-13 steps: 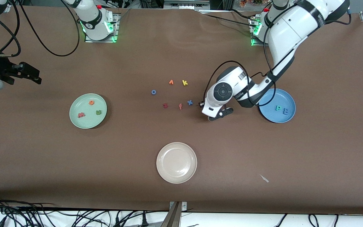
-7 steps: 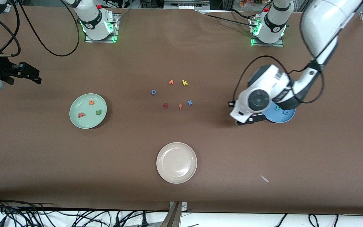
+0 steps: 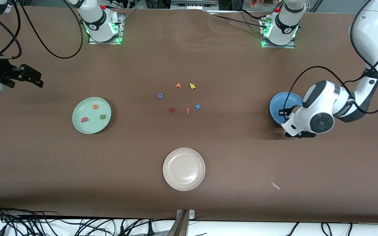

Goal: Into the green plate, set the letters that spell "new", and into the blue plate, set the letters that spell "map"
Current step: 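Carry the yellow d to the blue plate and release it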

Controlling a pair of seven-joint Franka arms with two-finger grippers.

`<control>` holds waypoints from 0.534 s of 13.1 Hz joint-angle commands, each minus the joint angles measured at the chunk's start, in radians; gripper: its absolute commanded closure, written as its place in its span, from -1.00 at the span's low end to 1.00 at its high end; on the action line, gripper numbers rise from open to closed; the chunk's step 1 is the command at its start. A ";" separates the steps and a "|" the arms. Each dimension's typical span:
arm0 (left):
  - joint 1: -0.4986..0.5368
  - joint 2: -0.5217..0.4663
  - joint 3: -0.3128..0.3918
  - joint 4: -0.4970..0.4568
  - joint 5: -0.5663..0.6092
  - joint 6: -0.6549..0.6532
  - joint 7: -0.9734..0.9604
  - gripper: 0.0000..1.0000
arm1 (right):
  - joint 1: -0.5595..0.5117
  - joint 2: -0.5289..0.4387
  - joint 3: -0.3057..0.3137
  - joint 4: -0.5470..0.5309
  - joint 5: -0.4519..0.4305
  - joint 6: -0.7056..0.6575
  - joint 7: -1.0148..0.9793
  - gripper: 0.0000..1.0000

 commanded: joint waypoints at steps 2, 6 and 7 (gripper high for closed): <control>0.022 0.034 0.001 -0.021 0.035 0.004 0.018 0.15 | -0.001 -0.007 0.004 0.012 0.002 -0.020 -0.005 -1.00; 0.026 0.004 -0.017 0.049 0.018 -0.007 0.027 -1.00 | -0.001 -0.007 0.004 0.012 0.002 -0.020 -0.005 -1.00; 0.026 -0.013 -0.040 0.066 0.018 -0.007 0.028 -1.00 | 0.003 -0.007 0.005 0.012 0.000 -0.020 -0.003 -1.00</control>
